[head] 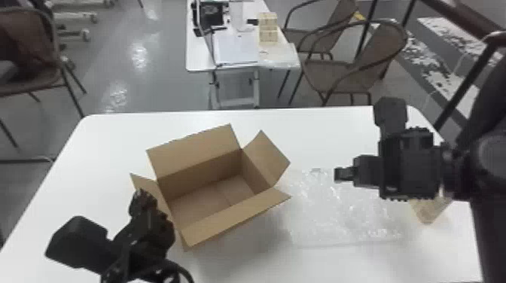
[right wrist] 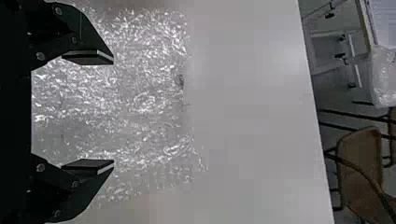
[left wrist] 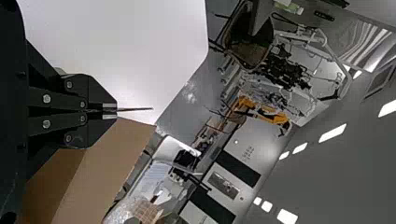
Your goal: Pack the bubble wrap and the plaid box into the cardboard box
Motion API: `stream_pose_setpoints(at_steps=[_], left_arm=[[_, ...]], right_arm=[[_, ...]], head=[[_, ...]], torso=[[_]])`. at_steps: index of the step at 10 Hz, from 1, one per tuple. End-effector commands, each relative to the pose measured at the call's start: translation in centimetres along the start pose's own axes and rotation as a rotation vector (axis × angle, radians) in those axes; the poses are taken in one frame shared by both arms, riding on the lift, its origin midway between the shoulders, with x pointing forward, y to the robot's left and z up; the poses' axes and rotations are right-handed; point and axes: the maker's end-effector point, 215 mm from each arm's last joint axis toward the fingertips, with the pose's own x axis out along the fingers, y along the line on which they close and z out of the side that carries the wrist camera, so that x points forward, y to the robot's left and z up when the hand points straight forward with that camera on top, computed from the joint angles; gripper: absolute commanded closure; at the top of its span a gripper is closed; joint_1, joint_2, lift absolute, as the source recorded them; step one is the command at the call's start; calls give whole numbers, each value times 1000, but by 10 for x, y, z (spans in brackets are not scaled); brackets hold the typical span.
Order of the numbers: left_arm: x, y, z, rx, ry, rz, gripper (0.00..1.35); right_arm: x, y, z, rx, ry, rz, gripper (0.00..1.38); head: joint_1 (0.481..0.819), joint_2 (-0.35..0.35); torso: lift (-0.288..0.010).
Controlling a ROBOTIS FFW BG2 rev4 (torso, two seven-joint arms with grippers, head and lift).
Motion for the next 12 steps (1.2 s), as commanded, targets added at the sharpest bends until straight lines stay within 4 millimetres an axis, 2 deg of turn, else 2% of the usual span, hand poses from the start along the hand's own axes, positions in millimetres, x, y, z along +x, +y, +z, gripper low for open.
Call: stream_pose_setpoints(at_steps=[1, 2, 5, 7, 11, 12], left_arm=[[1, -2, -1, 4, 2, -6, 1219], [1, -2, 0, 2, 0, -5, 1219], [1, -2, 1, 9, -4, -7, 1219], [1, -2, 0, 11, -3, -8, 1219], [4, -8, -1, 21, 0, -22, 1219], [4, -9, -2, 23, 0, -24, 1219]], right_arm=[[10, -1, -7, 11, 55, 29, 475], [20, -2, -15, 70, 68, 28, 481], [46, -23, -30, 110, 140, -41, 481], [62, -28, -31, 95, 197, -84, 481], [76, -5, -6, -19, 262, -79, 476], [77, 5, -7, -42, 274, -75, 476]], head=[[695, 28], [695, 34], [695, 27], [695, 13], [695, 23], [695, 28]], torso=[[-99], [-99], [-99], [-99], [-99], [-99]])
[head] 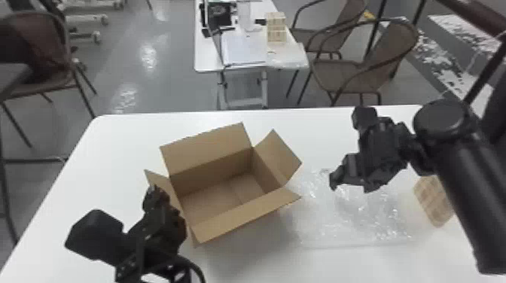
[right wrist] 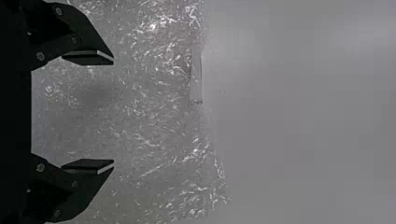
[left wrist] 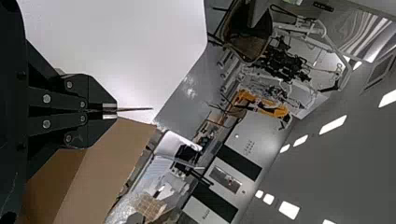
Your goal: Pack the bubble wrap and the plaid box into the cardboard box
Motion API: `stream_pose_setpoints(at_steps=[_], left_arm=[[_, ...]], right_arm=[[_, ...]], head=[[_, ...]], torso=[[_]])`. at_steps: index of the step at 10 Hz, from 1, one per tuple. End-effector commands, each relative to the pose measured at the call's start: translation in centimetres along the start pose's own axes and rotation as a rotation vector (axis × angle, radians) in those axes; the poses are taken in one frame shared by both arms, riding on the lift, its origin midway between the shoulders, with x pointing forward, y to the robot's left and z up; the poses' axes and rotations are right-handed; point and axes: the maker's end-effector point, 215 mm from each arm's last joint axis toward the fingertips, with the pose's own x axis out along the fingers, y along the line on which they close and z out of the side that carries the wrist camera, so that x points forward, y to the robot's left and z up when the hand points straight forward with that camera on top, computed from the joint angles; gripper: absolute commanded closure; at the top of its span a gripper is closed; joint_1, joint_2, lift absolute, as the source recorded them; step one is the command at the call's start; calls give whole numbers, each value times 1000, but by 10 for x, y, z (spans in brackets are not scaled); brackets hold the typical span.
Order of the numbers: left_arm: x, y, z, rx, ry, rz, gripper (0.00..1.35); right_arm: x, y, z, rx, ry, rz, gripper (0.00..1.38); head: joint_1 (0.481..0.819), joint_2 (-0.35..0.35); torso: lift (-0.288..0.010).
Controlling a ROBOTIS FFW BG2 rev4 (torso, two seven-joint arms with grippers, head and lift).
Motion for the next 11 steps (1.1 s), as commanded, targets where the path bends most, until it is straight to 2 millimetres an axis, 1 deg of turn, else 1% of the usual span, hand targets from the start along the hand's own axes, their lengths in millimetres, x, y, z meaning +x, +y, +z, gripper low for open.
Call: stream_pose_setpoints(at_steps=[1, 3, 5, 7, 8, 9, 10, 11], left_arm=[[0, 0, -1, 1, 1, -1, 1219], [1, -1, 0, 5, -2, -5, 1219], [1, -2, 0, 9, -2, -12, 1219], [2, -1, 0, 12, -3, -11, 1219], [1, 0, -1, 12, 0, -12, 1219], [1, 0, 0, 11, -1, -12, 1219], [0, 2, 1, 9, -4, -9, 1219], [0, 3, 1, 10, -4, -9, 1219]], right_arm=[[7, 11, -9, -30, 38, -7, 475], [21, 14, -19, -39, 76, 7, 475], [30, 15, -24, -65, 102, 13, 475], [45, 15, -18, -102, 93, 41, 484], [51, 14, -18, -132, 97, 45, 516], [54, 13, -17, -162, 97, 61, 717], [53, 18, -11, -188, 76, 77, 1167], [48, 25, -2, -180, 39, 99, 1237]], head=[[695, 33], [695, 50], [695, 59], [695, 65], [695, 73], [695, 74], [695, 74], [695, 71]], torso=[[-99], [-99], [-99], [-99], [-99], [-99], [-99], [-99]])
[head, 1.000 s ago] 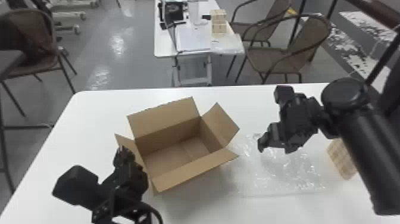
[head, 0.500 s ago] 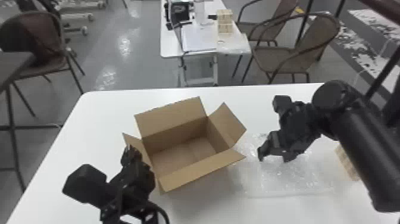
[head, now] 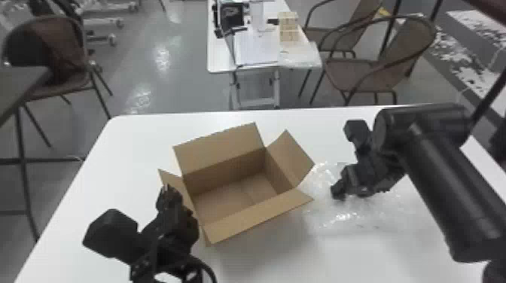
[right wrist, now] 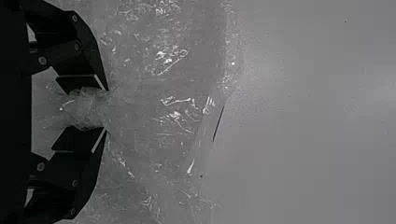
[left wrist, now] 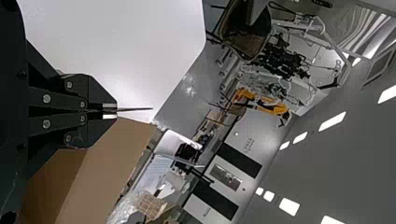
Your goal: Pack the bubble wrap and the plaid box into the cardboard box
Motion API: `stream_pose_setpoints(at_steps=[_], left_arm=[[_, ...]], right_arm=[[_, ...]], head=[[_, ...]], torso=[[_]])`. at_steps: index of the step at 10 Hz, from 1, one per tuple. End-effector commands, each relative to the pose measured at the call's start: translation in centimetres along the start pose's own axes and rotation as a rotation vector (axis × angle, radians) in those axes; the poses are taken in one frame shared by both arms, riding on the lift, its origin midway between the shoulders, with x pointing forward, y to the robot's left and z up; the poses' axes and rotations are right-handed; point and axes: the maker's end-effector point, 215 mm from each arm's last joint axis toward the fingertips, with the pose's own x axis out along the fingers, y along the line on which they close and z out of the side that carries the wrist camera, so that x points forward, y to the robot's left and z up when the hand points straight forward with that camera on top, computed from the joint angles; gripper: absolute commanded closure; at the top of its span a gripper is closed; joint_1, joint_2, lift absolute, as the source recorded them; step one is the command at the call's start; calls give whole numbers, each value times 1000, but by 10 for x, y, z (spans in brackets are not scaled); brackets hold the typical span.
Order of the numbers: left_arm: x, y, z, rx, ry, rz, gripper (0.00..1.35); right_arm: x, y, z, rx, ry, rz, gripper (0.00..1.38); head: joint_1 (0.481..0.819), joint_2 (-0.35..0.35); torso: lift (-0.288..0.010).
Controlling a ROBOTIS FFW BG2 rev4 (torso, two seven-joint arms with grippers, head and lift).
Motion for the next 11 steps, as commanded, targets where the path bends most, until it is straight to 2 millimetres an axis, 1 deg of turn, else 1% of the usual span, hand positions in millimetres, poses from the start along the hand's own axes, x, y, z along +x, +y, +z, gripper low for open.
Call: stream_pose_setpoints(at_steps=[1, 3, 6, 7, 8, 9, 10, 11], left_arm=[[-1, 2, 1, 0, -3, 3, 1219], [-2, 5, 1, -2, -4, 8, 1219], [-3, 7, 3, -3, -9, 12, 1219], [-3, 9, 3, -1, -9, 15, 1219], [-3, 10, 5, -2, -14, 17, 1219], [-3, 10, 5, 0, -14, 18, 1219], [-3, 11, 4, 2, -11, 19, 1219], [-2, 9, 4, 5, -11, 17, 1219]], right_arm=[[-7, 3, 11, 9, -43, 9, 1237], [-28, 8, 25, 34, -99, 46, 1237], [-71, 5, 51, 73, -221, 114, 1237], [-88, 5, 60, 94, -283, 156, 1237], [-110, 6, 73, 115, -350, 198, 1236], [-131, 8, 81, 122, -402, 241, 1236], [-150, 15, 85, 118, -436, 303, 1234], [-166, 30, 87, 116, -465, 385, 1227]], head=[[695, 65], [695, 72], [695, 75], [695, 73], [695, 73], [695, 73], [695, 73], [695, 74]], torso=[[-99], [-99], [-99], [-99], [-99], [-99], [-99], [-99]])
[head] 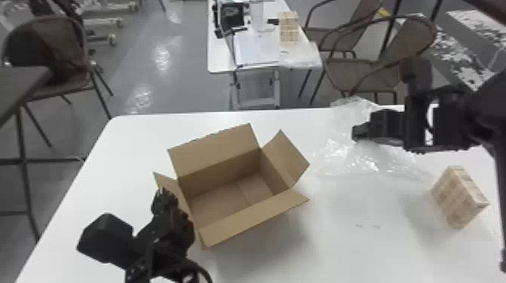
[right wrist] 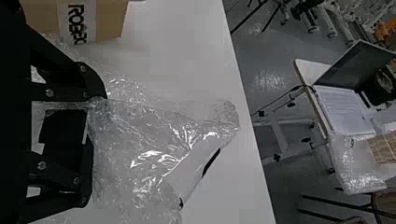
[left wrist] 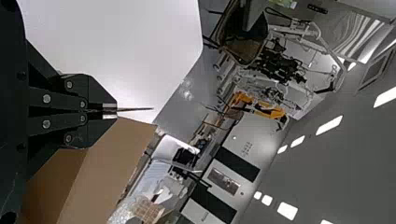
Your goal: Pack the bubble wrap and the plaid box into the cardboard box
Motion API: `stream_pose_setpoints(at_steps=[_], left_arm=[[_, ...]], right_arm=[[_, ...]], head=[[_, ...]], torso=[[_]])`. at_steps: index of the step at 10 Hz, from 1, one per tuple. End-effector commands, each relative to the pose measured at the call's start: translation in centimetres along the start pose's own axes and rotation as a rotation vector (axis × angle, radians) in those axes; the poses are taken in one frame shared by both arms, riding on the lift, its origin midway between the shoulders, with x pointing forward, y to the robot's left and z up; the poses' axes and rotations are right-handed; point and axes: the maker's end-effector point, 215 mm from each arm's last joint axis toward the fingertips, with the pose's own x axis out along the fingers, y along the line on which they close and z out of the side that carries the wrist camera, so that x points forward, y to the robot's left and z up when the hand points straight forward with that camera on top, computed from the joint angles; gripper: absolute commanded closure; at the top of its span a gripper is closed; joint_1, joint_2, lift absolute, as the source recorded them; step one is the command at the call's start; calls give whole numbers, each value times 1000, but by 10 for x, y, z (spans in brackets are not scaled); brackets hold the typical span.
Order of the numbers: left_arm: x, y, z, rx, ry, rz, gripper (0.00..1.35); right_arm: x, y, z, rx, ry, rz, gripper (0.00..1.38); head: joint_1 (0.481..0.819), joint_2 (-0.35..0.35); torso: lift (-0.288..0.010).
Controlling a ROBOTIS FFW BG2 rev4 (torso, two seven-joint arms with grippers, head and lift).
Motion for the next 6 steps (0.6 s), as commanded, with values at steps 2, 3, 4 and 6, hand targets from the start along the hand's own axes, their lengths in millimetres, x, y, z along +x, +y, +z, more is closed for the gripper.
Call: stream_pose_setpoints(at_steps=[2, 3, 4, 6], left_arm=[[1, -2, 0, 10, 1, -2, 1219], [2, -3, -2, 14, 6, -5, 1219], [2, -4, -2, 17, 6, -6, 1219], [4, -8, -3, 25, 12, -13, 1219]], right_arm=[[-23, 37, 20, -7, -58, 99, 1217], [-30, 50, 28, -17, -69, 108, 1217], [-34, 61, 34, -49, -73, 115, 1217], [-47, 85, 52, -116, -84, 143, 1217]], head=[[695, 90], [695, 90], [695, 95], [695, 114]], torso=[[-99], [-99], [-99], [-99]])
